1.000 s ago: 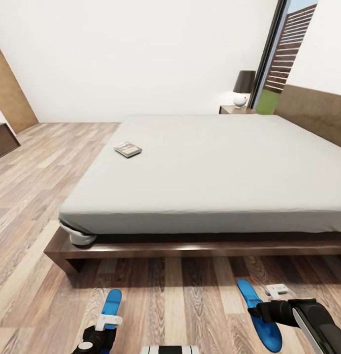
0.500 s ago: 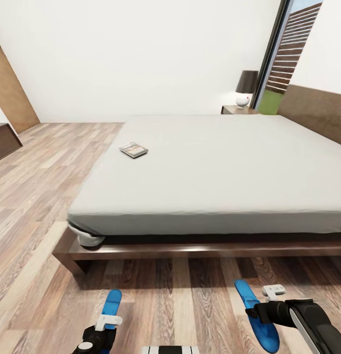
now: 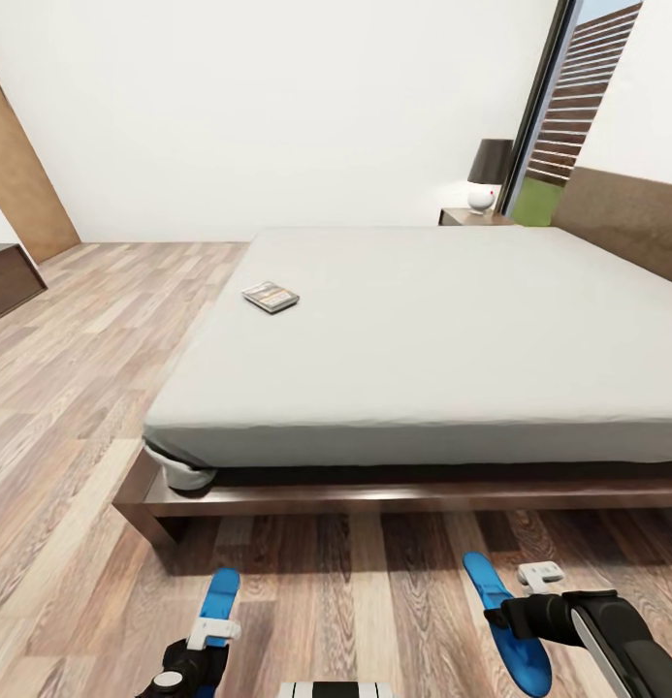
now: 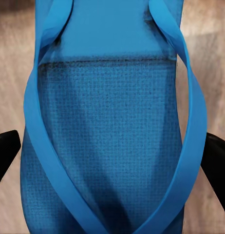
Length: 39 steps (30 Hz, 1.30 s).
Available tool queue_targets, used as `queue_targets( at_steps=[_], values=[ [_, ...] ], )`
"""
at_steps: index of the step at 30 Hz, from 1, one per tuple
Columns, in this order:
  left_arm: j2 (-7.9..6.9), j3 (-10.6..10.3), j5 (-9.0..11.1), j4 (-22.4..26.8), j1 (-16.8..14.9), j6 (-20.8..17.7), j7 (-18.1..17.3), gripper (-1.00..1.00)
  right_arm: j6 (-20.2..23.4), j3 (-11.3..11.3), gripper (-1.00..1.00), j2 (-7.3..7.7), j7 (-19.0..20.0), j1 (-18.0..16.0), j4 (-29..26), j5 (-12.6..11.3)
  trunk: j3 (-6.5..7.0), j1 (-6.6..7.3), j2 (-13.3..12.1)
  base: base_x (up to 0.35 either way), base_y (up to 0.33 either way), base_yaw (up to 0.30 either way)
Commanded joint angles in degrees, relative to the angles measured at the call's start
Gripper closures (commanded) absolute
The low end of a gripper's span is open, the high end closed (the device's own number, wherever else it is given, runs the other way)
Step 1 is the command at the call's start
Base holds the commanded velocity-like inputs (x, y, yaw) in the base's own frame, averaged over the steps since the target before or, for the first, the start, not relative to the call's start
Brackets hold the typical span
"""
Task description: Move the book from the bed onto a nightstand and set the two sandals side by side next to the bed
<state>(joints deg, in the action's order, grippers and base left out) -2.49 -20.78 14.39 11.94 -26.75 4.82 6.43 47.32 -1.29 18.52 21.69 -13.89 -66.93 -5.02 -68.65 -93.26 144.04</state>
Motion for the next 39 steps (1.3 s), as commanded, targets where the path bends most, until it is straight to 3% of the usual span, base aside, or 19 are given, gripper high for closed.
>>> queue_targets(
  at_steps=[1, 13, 39],
  values=[
    [-0.07, -0.5, 0.51, 0.0, -0.2, 0.17, 0.25, 1.0, 0.32, -0.11, 1.0, 0.05, -0.24, -0.02, -0.04, -0.54, -0.05, 0.01, 0.02, 0.008, 0.01, 0.0],
    [-0.9, -0.5, 0.54, 0.0, -2.36, 0.2, 0.25, 1.0, 0.32, -1.2, 1.0, 0.02, -0.2, 0.01, -0.1, -0.53, -0.05, 0.01, 0.02, 0.017, 0.045, 0.0],
    [-0.77, -0.82, 0.52, -0.08, -2.52, 0.28, 0.25, 1.0, 0.26, -1.35, 1.0, 0.02, -0.18, 0.01, -0.13, -0.69, -0.05, 0.01, 0.02, 0.017, 0.034, 0.0]
  ],
)
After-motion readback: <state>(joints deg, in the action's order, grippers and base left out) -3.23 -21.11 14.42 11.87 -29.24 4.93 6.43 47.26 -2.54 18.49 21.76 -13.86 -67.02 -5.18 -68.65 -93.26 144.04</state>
